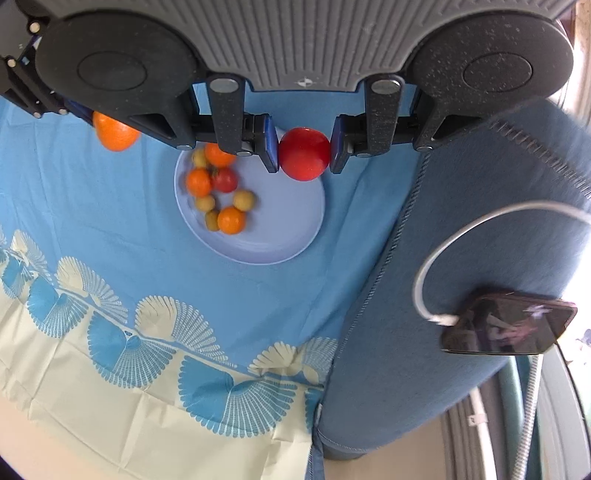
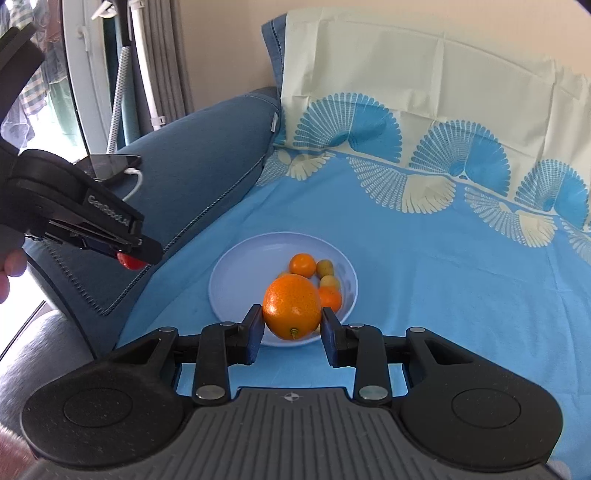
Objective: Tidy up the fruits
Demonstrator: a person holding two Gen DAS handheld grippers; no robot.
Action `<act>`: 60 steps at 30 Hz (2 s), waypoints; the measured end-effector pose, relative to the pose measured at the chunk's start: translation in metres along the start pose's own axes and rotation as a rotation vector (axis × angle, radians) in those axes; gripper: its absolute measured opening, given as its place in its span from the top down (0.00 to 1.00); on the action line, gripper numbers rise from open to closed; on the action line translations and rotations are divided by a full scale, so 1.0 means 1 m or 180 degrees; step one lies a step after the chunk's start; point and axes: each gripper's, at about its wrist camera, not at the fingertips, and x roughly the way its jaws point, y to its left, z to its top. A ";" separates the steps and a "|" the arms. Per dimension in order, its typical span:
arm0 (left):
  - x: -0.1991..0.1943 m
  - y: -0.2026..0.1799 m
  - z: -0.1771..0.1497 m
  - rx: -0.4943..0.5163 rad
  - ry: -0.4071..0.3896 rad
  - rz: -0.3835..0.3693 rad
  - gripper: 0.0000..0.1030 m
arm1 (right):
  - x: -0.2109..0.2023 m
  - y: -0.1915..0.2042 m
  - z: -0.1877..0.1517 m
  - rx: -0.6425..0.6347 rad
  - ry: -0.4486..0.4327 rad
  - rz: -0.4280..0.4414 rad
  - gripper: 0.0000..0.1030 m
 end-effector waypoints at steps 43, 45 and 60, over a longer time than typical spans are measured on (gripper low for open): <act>-0.032 0.009 -0.059 0.0042 -0.0093 0.0491 0.00 | -0.007 0.012 -0.009 -0.0197 -0.0019 -0.0314 0.01; -0.043 0.007 -0.062 0.0063 -0.0174 0.0508 0.00 | -0.019 0.014 -0.013 -0.0193 -0.0084 -0.0356 0.01; -0.090 -0.012 -0.078 0.0337 -0.0486 0.0418 0.00 | -0.068 0.021 -0.024 -0.0146 -0.0324 -0.0445 0.01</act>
